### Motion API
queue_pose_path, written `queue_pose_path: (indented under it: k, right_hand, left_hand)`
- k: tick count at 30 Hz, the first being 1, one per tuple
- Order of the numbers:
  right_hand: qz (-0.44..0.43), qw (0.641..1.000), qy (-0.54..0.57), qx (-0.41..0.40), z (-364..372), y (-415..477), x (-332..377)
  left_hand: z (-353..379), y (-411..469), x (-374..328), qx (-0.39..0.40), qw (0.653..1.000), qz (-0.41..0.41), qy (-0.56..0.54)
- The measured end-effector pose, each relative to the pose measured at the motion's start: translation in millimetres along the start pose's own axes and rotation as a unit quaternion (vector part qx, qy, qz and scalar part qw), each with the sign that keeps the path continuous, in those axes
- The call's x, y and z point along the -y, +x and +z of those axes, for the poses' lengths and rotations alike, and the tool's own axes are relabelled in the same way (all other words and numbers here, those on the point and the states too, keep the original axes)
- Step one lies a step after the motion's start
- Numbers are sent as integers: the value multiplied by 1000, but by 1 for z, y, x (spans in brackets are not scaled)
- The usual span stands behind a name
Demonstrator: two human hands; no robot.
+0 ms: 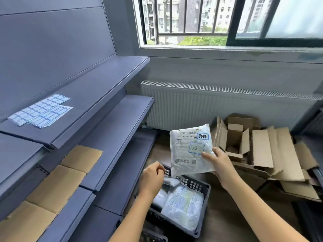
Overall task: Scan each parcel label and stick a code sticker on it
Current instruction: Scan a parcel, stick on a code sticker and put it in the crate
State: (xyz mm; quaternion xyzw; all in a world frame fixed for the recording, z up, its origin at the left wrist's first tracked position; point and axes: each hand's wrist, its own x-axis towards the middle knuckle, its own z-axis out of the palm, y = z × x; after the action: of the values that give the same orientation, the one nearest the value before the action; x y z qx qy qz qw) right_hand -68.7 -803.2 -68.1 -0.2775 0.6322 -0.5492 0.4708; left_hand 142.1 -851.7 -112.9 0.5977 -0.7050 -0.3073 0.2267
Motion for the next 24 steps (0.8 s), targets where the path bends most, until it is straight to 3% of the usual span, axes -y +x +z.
queue_pose_path:
  k: [13,19,24]
  right_hand:
    - [35,986,-76,147,65,138,-1]
    - [31,946,-151,284,76,193,1]
    - [41,906,-195,373,71,226,-2]
  left_hand:
    - [-2,79,27,-57,987,-132,67]
    - [26,79,21,-176,951,-253,20]
    - [65,73,-8,-163,914,-368,-50]
